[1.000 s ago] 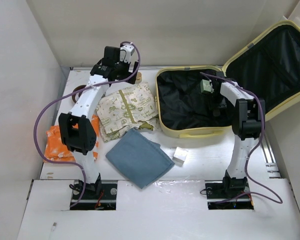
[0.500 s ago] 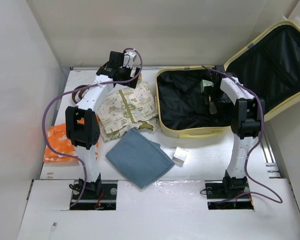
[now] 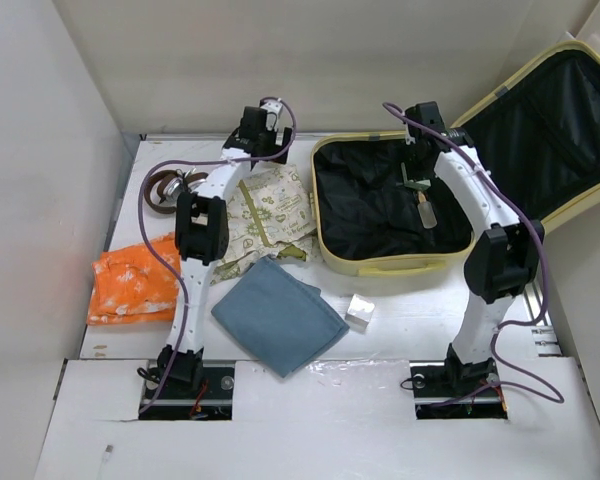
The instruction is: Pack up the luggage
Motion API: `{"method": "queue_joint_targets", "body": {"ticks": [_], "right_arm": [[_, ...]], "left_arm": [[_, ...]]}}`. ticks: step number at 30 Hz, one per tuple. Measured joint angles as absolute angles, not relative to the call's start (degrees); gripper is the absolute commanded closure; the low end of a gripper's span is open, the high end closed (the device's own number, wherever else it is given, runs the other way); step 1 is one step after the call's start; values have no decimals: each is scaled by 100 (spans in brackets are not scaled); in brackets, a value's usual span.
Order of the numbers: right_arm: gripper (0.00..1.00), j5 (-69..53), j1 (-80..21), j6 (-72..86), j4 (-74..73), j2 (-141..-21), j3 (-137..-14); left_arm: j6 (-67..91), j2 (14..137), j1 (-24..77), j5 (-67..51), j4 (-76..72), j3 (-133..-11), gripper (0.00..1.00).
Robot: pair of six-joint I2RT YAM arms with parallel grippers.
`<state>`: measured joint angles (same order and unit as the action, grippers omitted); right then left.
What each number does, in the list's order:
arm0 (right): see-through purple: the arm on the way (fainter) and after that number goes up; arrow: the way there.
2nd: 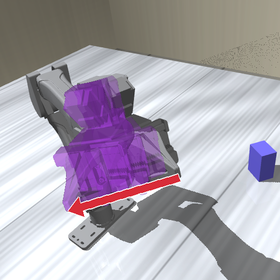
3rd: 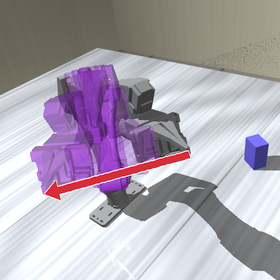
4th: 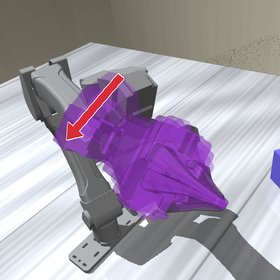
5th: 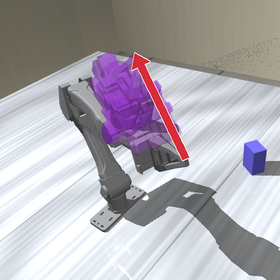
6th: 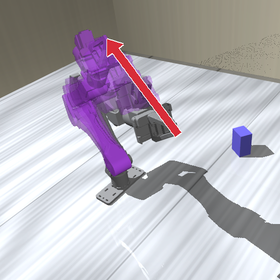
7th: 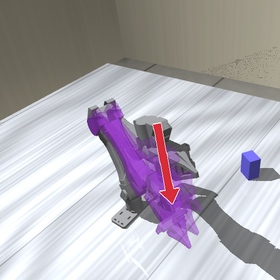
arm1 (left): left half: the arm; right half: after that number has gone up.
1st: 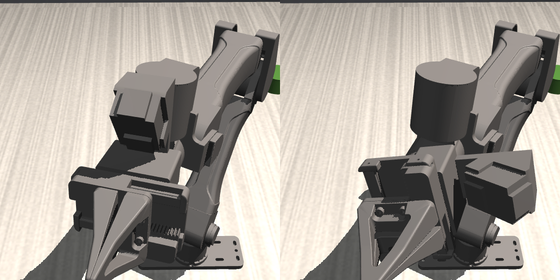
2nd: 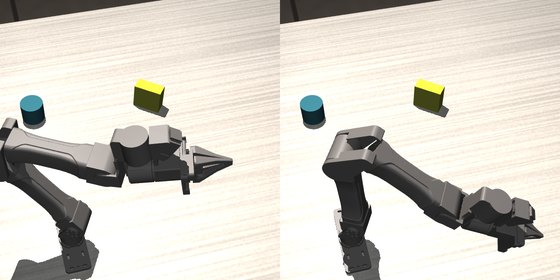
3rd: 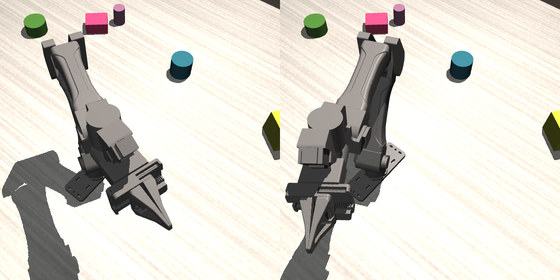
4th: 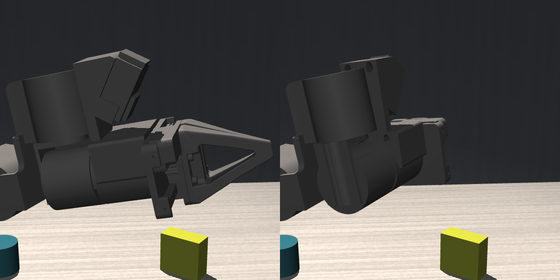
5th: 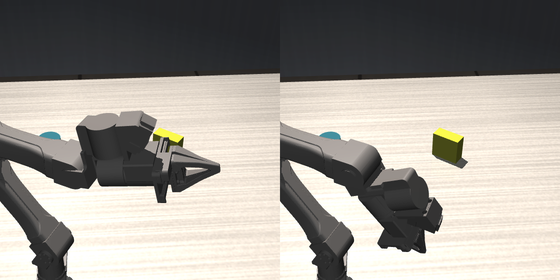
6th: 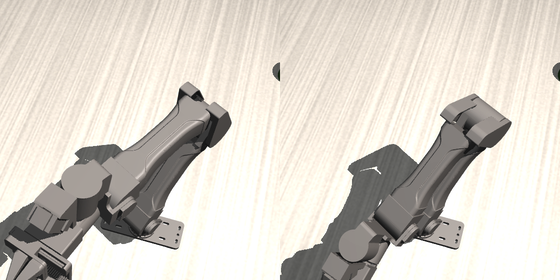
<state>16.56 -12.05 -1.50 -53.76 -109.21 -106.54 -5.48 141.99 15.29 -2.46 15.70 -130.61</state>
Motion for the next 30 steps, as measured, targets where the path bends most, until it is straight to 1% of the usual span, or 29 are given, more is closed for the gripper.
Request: {"method": "queue_joint_targets", "body": {"ticks": [4,8,16,19,25,30], "right_arm": [[11,1656,-1245,-174,-5387,-10825,-10656],[11,1671,-1234,-176,-5437,-10827,-10654],[11,1791,-1247,-268,-5566,-10827,-10652],[11,1935,-1247,-344,-5732,-10827,-10709],[11,2209,-1247,-493,-5959,-10838,-11150],[11,2274,-1247,-532,-5983,-10838,-11255]], "left_arm": [[-403,14650,1492,-217,1358,-13065,1],[-281,14748,1476,-200,1175,-13091,1],[-327,14877,1507,-316,773,-13782,1],[-340,15006,1540,-373,757,-14018,1],[-349,15128,1584,-493,1002,-14046,1],[-585,15148,1632,-410,1306,-14134,1]]}}
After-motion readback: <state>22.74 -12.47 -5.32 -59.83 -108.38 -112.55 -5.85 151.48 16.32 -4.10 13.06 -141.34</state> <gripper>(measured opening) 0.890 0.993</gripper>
